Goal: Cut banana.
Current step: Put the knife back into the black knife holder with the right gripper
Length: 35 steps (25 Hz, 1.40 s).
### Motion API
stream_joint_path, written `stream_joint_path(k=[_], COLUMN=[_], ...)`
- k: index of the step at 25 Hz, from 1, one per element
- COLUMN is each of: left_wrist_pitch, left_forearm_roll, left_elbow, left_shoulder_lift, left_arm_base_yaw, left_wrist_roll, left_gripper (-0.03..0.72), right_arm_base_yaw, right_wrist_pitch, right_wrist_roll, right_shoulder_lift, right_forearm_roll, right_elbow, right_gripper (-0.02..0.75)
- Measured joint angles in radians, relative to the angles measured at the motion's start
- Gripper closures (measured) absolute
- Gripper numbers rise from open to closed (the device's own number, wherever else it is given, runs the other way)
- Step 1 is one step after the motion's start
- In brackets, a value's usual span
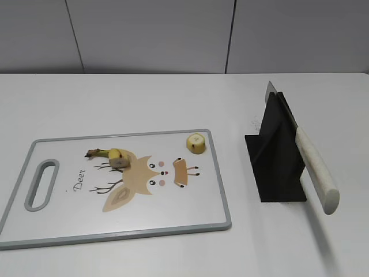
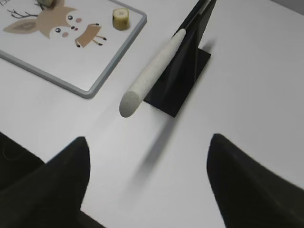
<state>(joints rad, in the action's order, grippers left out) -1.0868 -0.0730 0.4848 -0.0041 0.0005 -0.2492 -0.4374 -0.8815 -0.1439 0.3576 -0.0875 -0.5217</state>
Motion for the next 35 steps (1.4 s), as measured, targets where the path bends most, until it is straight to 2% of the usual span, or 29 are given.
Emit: stream_joint_path(k=[14,18,30,35], left_wrist_pitch=[0.000,0.000,0.000,0.001], left_forearm_roll=[0.000,0.000,0.000,0.001], left_elbow=[0.000,0.000,0.000,0.000], left_shoulder_lift=[0.000,0.000,0.000,0.000], left_arm_base_yaw=[0.000,0.000,0.000,0.001], left_wrist_roll=[0.000,0.000,0.000,0.000], left_gripper=[0.153,0.153,0.153,0.153], right_arm_base_yaw=[0.000,-0.001,-0.001,0.051], right_wrist_pitch=[-0.152,-0.156,-0.161,-0.162], right_wrist_roll=[0.048,0.091,0.102,0.102], right_shoulder_lift=[-0.220,-0.273,-0.337,-0.364], right_forearm_roll=[0.025,0.065,0.072,0.066], right_elbow=[0.013,0.013,0.016,0.018], right_gripper=[0.146,0.146,0.147,0.151])
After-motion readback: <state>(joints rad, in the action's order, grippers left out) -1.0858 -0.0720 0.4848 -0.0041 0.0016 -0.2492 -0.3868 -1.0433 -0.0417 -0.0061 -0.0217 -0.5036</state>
